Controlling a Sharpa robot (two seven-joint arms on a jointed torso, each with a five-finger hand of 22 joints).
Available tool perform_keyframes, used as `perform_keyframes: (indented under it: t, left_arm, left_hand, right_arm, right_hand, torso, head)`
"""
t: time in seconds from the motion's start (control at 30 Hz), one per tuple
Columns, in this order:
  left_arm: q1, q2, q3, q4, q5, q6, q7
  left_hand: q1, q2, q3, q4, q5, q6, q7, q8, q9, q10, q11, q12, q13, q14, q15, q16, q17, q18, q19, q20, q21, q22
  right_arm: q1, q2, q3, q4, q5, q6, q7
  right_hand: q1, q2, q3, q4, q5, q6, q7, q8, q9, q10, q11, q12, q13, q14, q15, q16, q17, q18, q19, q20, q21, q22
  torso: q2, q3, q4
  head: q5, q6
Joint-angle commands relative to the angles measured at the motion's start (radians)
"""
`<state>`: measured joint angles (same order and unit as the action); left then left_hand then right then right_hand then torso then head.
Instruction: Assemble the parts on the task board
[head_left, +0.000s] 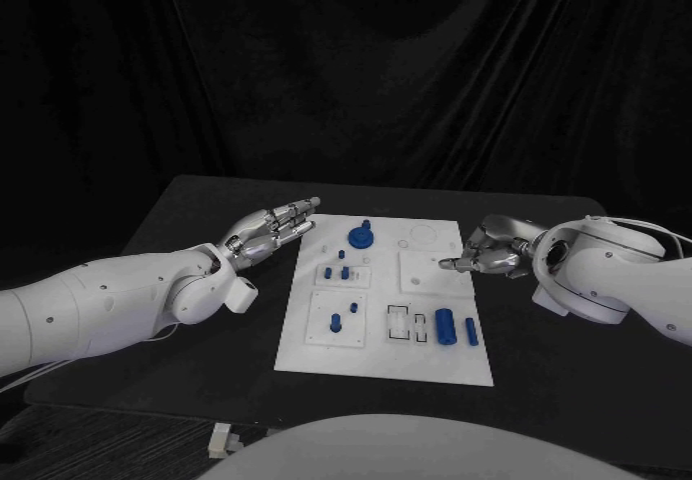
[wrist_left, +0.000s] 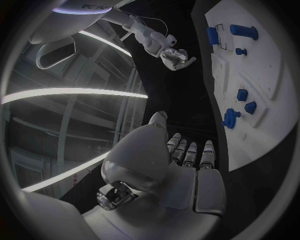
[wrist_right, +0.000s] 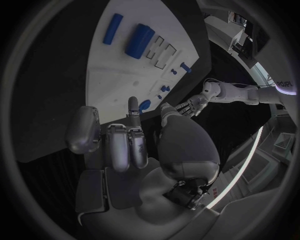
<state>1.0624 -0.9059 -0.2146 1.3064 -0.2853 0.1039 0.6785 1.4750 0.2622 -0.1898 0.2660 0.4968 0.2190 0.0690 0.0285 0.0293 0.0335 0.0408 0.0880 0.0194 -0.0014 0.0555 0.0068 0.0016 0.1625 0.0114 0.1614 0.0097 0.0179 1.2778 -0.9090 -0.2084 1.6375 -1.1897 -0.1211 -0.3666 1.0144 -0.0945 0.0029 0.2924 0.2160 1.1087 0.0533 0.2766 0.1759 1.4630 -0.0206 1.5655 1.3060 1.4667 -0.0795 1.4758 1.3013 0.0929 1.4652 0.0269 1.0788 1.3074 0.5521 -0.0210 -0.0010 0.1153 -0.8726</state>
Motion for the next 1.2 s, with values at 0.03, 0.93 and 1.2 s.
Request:
perform_keyframes:
  t: [0.03, 0.93, 1.2]
  left_arm:
    - [-0.002, 0.000, 0.001, 0.004, 0.006, 0.000, 0.035]
    - [-0.006, 0.001, 0.001, 0.000, 0.006, 0.007, 0.039]
    - [-0.012, 0.004, 0.001, -0.003, 0.006, 0.012, 0.038]
  left_hand:
    - [0.001, 0.009, 0.006, 0.001, 0.004, 0.002, 0.004, 0.004, 0.001, 0.003, 0.007, 0.001, 0.001, 0.001, 0.008, -0.007, -0.002, 0.011, -0.001, 0.006, -0.001, 0.001]
    - [0.002, 0.008, 0.007, 0.001, 0.004, 0.002, 0.004, 0.004, 0.001, 0.004, 0.008, 0.002, 0.001, 0.001, 0.010, -0.007, -0.002, 0.011, -0.001, 0.009, -0.002, 0.000]
    - [0.002, 0.008, 0.007, 0.000, 0.005, 0.000, 0.004, 0.004, 0.001, 0.004, 0.008, 0.002, 0.001, 0.001, 0.010, -0.007, -0.002, 0.012, -0.001, 0.009, -0.002, 0.000]
  right_arm:
    - [-0.004, 0.001, 0.001, -0.001, -0.004, 0.170, -0.154]
    - [-0.068, 0.081, 0.001, -0.020, -0.024, 0.293, -0.247]
    - [-0.088, 0.102, 0.001, -0.041, -0.031, 0.277, -0.251]
  right_hand:
    - [-0.053, -0.021, 0.012, 0.003, -0.020, 0.030, -0.011, 0.008, 0.018, 0.108, -0.010, 0.005, 0.265, 0.077, -0.013, 0.022, 0.135, -0.014, 0.032, -0.010, 0.033, 0.161]
    - [-0.060, 0.046, 0.016, -0.013, -0.052, 0.074, -0.051, 0.075, 0.231, 0.108, -0.047, 0.005, 0.265, 0.076, -0.046, 0.021, 0.122, -0.048, 0.059, -0.043, 0.277, 0.204]
    - [-0.030, 0.046, 0.016, -0.034, -0.041, 0.045, -0.044, 0.059, 0.250, 0.108, -0.044, 0.005, 0.265, 0.074, -0.044, 0.011, 0.103, -0.046, 0.055, -0.042, 0.274, 0.201]
  torso:
    - [0.001, 0.0007, 0.0010]
    - [0.001, 0.0001, 0.0016]
    - [0.002, -0.0001, 0.0020]
  head:
    - [-0.005, 0.000]
    - [-0.023, 0.000]
    - [-0.023, 0.000]
